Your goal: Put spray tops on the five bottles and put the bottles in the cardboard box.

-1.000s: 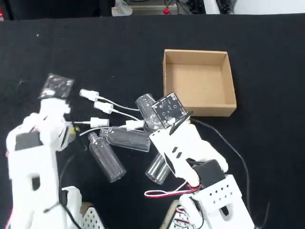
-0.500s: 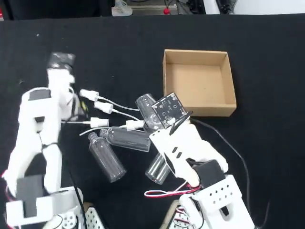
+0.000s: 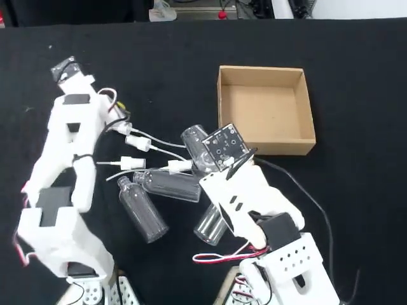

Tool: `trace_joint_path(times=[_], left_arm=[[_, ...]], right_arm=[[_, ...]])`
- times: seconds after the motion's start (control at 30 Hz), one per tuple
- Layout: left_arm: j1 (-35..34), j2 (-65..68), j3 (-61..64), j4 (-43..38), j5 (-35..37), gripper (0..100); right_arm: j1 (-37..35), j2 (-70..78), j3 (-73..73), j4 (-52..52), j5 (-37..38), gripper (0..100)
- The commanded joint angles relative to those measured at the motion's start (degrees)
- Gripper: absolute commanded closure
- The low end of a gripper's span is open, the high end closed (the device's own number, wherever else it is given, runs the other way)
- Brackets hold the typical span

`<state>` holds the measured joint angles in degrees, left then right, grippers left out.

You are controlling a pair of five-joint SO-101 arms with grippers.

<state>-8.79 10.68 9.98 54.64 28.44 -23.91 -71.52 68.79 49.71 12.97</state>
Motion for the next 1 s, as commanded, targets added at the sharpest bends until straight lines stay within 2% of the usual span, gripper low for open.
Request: trace_joint_path(times=[0.0, 0.23, 0.5, 0.57, 0.73, 0.83, 0.97], left_arm=[[0.7, 4.8, -8.1, -0.4, 6.1, 76], [1.9, 13.6, -12.6, -0.3, 11.1, 76], [2.3, 18.8, -15.9, -0.3, 10.9, 76], [2.4, 18.8, -15.9, -0.3, 11.0, 79], [2.0, 18.9, -18.0, -0.3, 11.1, 98], [1.7, 18.8, -20.0, -0.3, 11.1, 95], [1.3, 18.7, -25.3, 0.2, 11.0, 97]], right_arm=[[0.8, -1.4, -0.1, -1.4, 0.3, 98.8], [0.8, -1.4, -0.1, -1.4, 0.3, 98.8], [0.8, -1.4, -0.1, -1.4, 0.3, 98.8], [0.9, -1.4, -0.1, -1.4, 0.3, 98.8], [0.9, -1.4, -0.1, -1.4, 0.3, 98.8], [0.9, -1.4, -0.1, -1.4, 0.3, 98.8], [1.0, -1.4, -0.1, -1.4, 0.3, 98.8]])
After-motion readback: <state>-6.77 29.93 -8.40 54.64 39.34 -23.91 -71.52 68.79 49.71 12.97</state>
